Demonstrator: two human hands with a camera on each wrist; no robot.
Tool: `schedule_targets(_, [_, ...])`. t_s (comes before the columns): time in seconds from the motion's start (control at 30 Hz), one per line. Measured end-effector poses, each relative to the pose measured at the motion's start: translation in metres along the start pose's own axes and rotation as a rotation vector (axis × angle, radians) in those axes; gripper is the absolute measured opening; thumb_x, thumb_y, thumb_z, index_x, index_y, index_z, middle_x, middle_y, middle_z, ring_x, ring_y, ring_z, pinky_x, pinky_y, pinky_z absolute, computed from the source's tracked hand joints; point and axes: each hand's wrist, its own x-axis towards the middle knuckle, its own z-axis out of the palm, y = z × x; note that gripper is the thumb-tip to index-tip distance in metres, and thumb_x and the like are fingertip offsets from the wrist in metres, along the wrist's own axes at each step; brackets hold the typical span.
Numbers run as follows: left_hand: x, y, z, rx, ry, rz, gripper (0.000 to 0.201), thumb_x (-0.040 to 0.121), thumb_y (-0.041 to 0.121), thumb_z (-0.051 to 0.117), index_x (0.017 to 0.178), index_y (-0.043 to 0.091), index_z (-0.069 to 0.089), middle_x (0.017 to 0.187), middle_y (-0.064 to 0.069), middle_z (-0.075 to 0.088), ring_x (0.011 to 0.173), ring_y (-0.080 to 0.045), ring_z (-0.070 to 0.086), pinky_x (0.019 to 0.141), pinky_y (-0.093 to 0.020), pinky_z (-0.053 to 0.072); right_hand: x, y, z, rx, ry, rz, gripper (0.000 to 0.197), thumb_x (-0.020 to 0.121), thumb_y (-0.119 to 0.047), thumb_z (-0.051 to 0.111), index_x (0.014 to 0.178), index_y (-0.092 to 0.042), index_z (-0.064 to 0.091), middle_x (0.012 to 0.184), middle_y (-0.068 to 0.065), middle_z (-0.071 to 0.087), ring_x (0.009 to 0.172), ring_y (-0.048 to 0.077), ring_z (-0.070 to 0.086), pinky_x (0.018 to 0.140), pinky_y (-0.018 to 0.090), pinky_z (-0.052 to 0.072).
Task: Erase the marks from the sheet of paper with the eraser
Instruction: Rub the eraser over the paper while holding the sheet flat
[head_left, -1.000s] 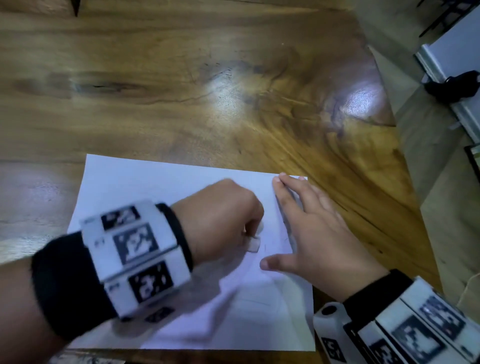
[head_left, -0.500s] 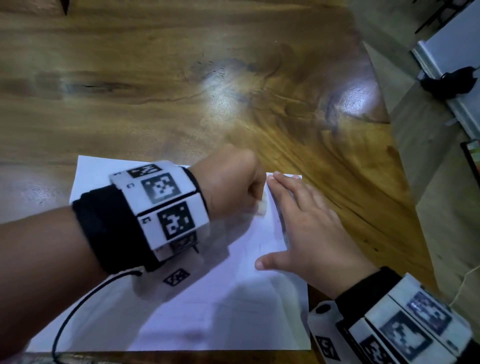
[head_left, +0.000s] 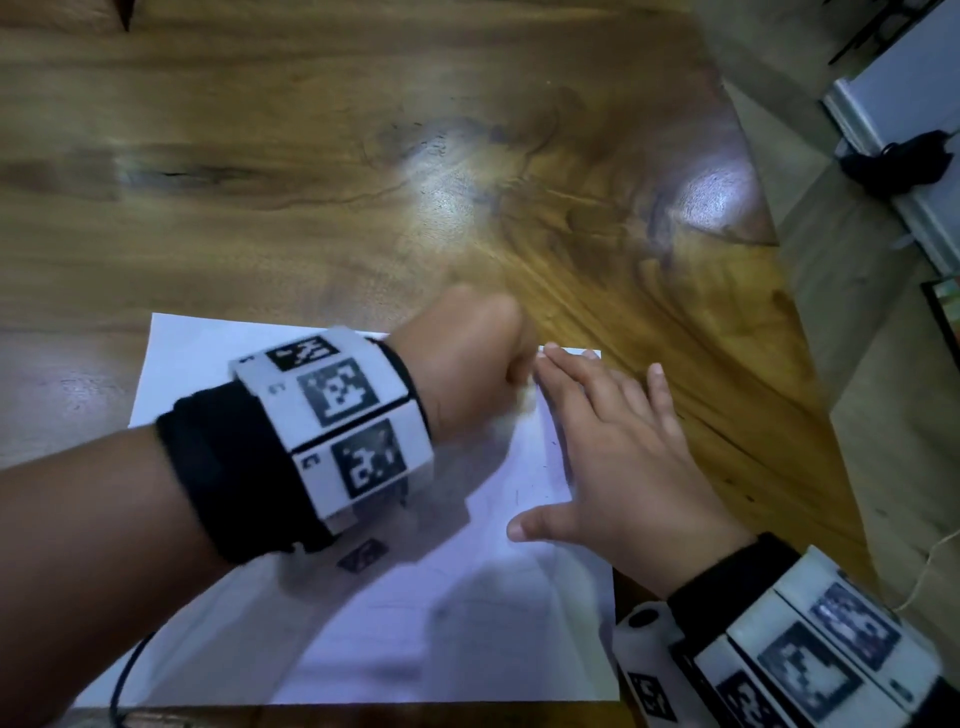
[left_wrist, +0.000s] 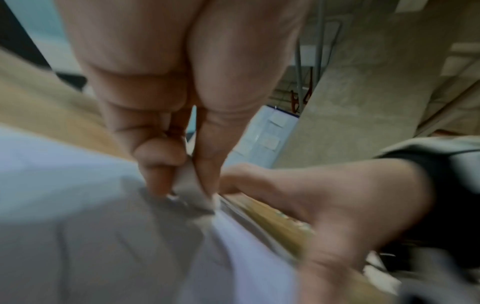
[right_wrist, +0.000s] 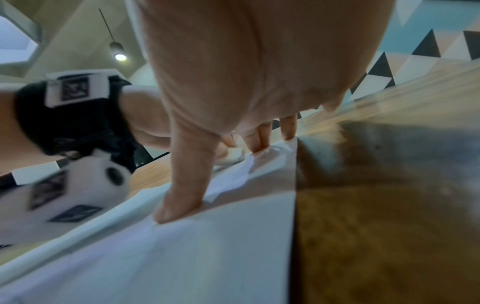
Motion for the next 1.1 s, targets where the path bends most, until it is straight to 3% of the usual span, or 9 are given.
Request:
schedule_targets(0.1, [-0.011,0.006,0.006,0.036,-0.176,0.071,0.009,0.075,0.024,0.065,0.08,0.018,0.069,0.074,0.003,0.066,0.066,-0.01,0.048,0.053,-0.017,0.031,0.001,-0.001,0.0,-0.014,-0.001,0.003,0.125,0.058,-0.067,0.069,0.145,-0.034,-0.014,0.151,-0.022,-0.013,0.14,0.006,-0.016,0.11,0.041,-0.023])
schedule_targets(0.17, [0.001,-0.001,-0.001,0.023,-0.044,-0.001,0.007,0.076,0.017,0.063,0.079,0.016,0.069,0.083,-0.004,0.069,0.074,-0.019,0.055,0.058,-0.019,0.031,0.001,-0.001,0.0,-0.024,-0.008,0.011,0.125,0.059,-0.068,0.068,0.145,-0.034,-0.016,0.151,-0.022,-0.015,0.139,0.005,-0.018,0.109,0.043,-0.024])
schedule_targets(0.27, [0.007,-0.009,-0.01,-0.011,0.102,-0.055,0.008,0.075,0.013,0.064,0.069,0.017,0.063,0.067,0.003,0.06,0.064,-0.013,0.052,0.051,-0.015,0.03,0.0,-0.002,-0.001,-0.033,-0.017,0.025,0.124,0.06,-0.068,0.067,0.145,-0.034,-0.017,0.15,-0.022,-0.016,0.138,0.005,-0.018,0.109,0.047,-0.024])
schedule_targets(0.33, [-0.003,-0.009,-0.006,0.018,-0.022,0.016,0.005,0.074,0.017,0.065,0.069,0.018,0.064,0.061,0.007,0.056,0.053,-0.005,0.042,0.05,-0.007,0.032,-0.001,-0.003,-0.002,-0.04,-0.022,0.03,0.123,0.06,-0.069,0.066,0.145,-0.033,-0.017,0.15,-0.023,-0.016,0.139,0.005,-0.017,0.109,0.05,-0.022])
schedule_targets(0.43, [-0.016,-0.007,-0.001,0.035,-0.171,0.052,0.012,0.071,0.025,0.069,0.08,0.018,0.07,0.076,0.004,0.069,0.062,-0.009,0.049,0.05,-0.011,0.029,-0.001,-0.004,-0.003,-0.043,-0.027,0.034,0.125,0.058,-0.07,0.066,0.144,-0.034,-0.017,0.148,-0.023,-0.016,0.138,0.005,-0.017,0.109,0.053,-0.021])
schedule_targets(0.6, [0.004,-0.013,-0.012,0.0,0.157,-0.095,0.007,0.077,0.018,0.064,0.081,0.012,0.067,0.074,0.0,0.06,0.072,-0.013,0.046,0.057,-0.021,0.025,-0.002,-0.004,-0.002,-0.049,-0.024,0.04,0.126,0.057,-0.073,0.065,0.144,-0.034,-0.018,0.146,-0.024,-0.017,0.135,0.003,-0.018,0.108,0.055,-0.019])
schedule_targets(0.8, [-0.025,-0.012,0.003,0.034,-0.198,0.064,0.012,0.072,0.027,0.068,0.08,0.018,0.069,0.078,0.003,0.07,0.072,-0.014,0.059,0.063,-0.021,0.039,-0.002,-0.002,-0.001,-0.02,-0.014,0.036,0.125,0.056,-0.072,0.066,0.143,-0.037,-0.018,0.146,-0.025,-0.017,0.132,0.0,-0.019,0.107,0.055,-0.02])
schedule_targets(0.97, [0.004,-0.016,-0.01,0.034,0.114,-0.065,0.009,0.075,0.02,0.066,0.08,0.013,0.067,0.074,-0.001,0.06,0.072,-0.017,0.049,0.057,-0.022,0.026,-0.002,-0.002,-0.001,-0.017,-0.024,0.04,0.125,0.056,-0.072,0.066,0.143,-0.037,-0.018,0.146,-0.027,-0.017,0.134,0.0,-0.021,0.107,0.054,-0.021])
schedule_targets(1.1, [-0.025,-0.014,0.006,0.051,-0.1,0.117,0.002,0.071,0.018,0.065,0.07,0.017,0.065,0.066,0.003,0.059,0.064,-0.014,0.049,0.06,-0.022,0.036,-0.001,-0.003,-0.001,-0.021,-0.032,0.045,0.125,0.056,-0.071,0.066,0.143,-0.037,-0.017,0.147,-0.026,-0.018,0.138,0.003,-0.02,0.108,0.054,-0.021])
